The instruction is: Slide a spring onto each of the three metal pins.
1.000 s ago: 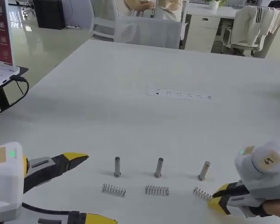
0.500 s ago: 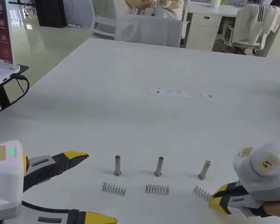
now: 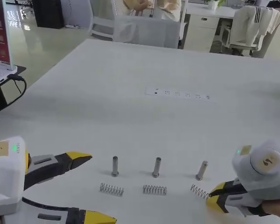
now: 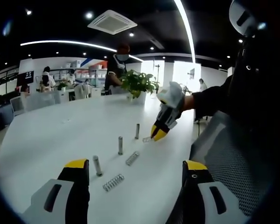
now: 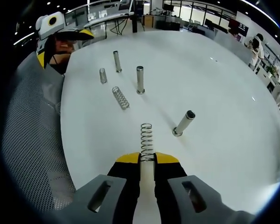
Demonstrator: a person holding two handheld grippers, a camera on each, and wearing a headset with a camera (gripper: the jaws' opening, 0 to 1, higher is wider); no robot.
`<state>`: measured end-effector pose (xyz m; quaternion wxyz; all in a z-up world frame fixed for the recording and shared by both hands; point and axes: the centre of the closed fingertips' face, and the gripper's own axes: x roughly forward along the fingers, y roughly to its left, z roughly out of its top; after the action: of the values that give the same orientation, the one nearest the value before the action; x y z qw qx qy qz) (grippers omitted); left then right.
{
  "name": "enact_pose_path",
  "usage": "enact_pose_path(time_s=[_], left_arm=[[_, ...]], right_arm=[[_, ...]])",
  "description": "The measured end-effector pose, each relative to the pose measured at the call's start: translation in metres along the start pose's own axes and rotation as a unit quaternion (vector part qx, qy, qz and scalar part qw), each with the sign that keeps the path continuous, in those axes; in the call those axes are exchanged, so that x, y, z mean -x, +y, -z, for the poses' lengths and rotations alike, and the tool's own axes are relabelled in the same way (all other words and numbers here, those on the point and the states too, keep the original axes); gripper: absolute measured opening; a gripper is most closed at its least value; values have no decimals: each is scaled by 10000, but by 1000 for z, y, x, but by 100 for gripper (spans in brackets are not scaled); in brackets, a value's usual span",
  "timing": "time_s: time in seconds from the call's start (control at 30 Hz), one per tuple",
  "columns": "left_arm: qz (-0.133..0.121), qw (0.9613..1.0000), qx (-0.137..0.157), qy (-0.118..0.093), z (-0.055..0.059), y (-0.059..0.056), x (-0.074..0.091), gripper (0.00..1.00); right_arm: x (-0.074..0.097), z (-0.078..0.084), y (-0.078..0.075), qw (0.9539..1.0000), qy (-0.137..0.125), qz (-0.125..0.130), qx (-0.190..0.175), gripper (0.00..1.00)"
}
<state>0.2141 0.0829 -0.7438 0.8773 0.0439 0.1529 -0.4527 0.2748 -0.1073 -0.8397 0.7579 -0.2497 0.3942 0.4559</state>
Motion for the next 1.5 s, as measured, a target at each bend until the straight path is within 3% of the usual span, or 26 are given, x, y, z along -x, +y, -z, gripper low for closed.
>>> enact_pose_path(time_s=[0.43, 0.7, 1.07, 1.5], left_arm=[[395, 9988, -270, 102, -17, -4, -6, 73], [723, 9963, -428, 201, -23, -8, -17, 66], [1182, 9912, -538, 268, -25, -21, -34, 53], [1415, 9882, -536, 235, -23, -31, -42, 40]], right_arm=[[22, -38, 34, 9982, -294, -389, 345, 8], [33, -58, 45, 9959, -331, -461, 710, 8], [35, -78, 68, 9893, -314, -680, 1255, 8], [39, -98, 93, 9798, -428, -949, 1704, 8]])
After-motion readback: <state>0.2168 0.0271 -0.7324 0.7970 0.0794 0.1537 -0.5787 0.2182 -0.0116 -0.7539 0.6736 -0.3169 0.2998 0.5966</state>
